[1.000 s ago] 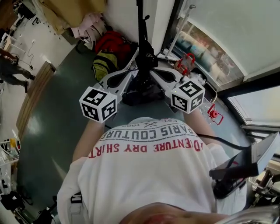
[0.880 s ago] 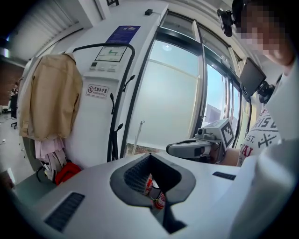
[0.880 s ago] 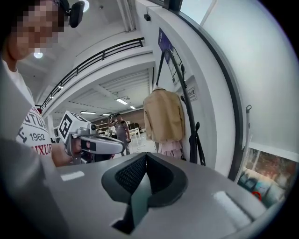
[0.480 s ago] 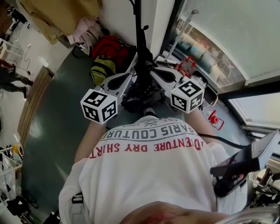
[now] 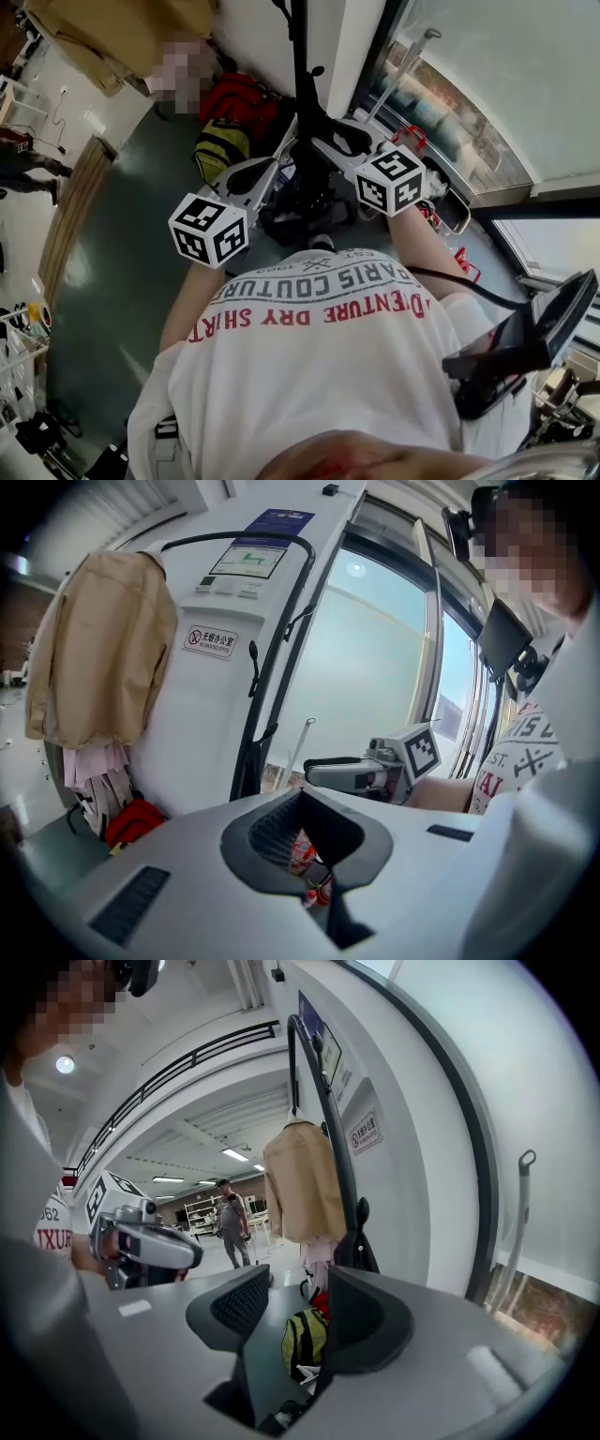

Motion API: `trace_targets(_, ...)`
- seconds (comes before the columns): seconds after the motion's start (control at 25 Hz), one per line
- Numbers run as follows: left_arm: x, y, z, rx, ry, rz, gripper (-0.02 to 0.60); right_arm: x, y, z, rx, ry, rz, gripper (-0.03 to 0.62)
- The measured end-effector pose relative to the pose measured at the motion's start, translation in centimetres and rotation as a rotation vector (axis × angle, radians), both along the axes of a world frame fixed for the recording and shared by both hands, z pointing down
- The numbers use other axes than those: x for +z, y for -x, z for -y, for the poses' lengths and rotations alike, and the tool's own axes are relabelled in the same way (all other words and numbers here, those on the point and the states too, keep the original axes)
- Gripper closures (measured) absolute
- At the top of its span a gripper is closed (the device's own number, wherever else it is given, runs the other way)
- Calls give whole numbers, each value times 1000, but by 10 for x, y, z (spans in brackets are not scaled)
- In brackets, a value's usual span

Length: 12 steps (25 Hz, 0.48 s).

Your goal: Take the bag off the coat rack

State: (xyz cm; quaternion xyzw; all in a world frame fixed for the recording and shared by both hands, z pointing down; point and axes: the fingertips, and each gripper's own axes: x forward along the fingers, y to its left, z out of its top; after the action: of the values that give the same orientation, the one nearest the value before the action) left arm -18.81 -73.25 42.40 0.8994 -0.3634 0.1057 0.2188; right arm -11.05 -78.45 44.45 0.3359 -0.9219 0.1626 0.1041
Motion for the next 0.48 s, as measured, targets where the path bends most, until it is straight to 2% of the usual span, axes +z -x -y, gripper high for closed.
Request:
trace_targets(0.28,9,25,22,-61,26,11,580,42,15,74,19,42,-48,398)
trace_targets(0.48,19,45,34,-98,46,6,580,66,38,107,12,91,-13,399)
